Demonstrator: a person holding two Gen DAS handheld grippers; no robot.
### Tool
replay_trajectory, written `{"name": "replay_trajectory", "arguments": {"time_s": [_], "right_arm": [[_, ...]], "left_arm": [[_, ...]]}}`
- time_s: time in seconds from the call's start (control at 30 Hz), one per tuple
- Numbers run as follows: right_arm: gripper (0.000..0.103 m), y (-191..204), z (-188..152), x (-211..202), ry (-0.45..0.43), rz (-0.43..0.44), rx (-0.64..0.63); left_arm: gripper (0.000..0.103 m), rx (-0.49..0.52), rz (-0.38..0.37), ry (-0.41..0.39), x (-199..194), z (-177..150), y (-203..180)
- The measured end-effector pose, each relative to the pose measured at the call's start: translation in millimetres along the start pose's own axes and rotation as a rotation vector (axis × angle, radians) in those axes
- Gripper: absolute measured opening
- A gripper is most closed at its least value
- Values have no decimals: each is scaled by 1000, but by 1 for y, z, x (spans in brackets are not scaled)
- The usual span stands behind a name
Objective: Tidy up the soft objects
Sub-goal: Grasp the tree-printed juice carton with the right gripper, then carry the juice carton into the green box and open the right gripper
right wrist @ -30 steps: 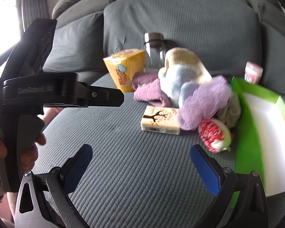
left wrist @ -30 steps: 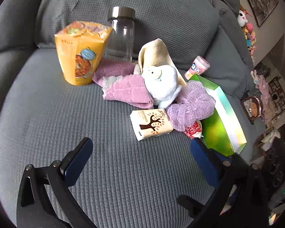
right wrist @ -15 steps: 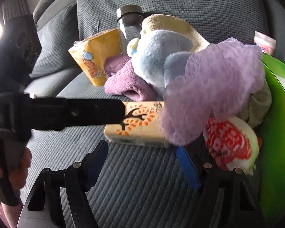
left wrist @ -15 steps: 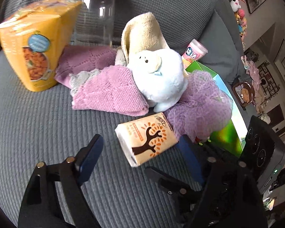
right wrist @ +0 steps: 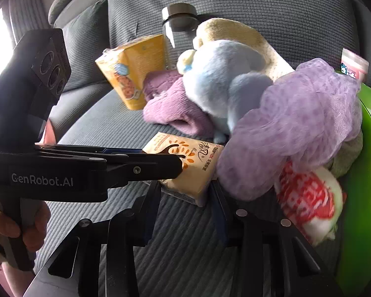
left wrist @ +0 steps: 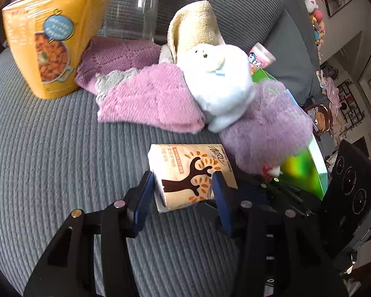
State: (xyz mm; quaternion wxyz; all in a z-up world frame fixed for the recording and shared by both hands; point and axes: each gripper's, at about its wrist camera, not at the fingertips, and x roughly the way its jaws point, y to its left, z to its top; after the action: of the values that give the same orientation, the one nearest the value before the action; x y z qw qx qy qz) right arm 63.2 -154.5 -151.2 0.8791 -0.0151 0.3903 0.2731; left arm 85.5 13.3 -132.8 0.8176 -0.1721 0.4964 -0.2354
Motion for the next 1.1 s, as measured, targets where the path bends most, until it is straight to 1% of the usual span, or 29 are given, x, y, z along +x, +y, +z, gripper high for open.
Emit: {"name": "replay_trajectory", "arguments": {"time_s": [0.13,0.27,0.33,0.4,0.5,0.57,0.67,0.7,0.77,0.83,0.87,0.93,1.03,1.1], "right_arm": [[41,22,-16,-23,-27,19,-13],[40,42,-25,-49,-75,23,-57],[40,47,-24,-63,-114,18,-65],[40,43,-23,-84,-164,5,-59],[40,35,-11,-109,-232,-37,-36],[40,21,-8,-126,-273,-71,-14],[40,-10,-5,-155,-330,-135,39],[40,-19,-6,-160,-341,-152,55],[41,-45,-8,-174,-364,-191,104],[41,-62,-8,-180,-369,-222,134],[41,-78,-9,-181,-359,-240,160],[41,-94,-9,-182,-346,-254,194],[41,-120,-11,-178,-312,-280,241],[41,-136,-14,-172,-292,-290,283]], "left_arm": [[46,3,-12,-21,-28,-24,0],[46,24,-8,-67,-59,-40,-15],[46,43,-14,-90,-67,-36,-31],[46,80,-20,-117,-76,-31,-52],[46,142,-39,-139,-75,-14,-85],[46,193,-51,-143,-67,-1,-116],[46,294,-63,-142,-55,16,-157],[46,321,-68,-136,-47,22,-171],[49,383,-80,-119,-27,33,-200],[49,411,-89,-90,-1,45,-216],[49,418,-94,-69,13,50,-223],[49,419,-110,-24,39,59,-235],[50,398,-126,42,76,68,-242],[50,390,-129,65,90,71,-250]]}}
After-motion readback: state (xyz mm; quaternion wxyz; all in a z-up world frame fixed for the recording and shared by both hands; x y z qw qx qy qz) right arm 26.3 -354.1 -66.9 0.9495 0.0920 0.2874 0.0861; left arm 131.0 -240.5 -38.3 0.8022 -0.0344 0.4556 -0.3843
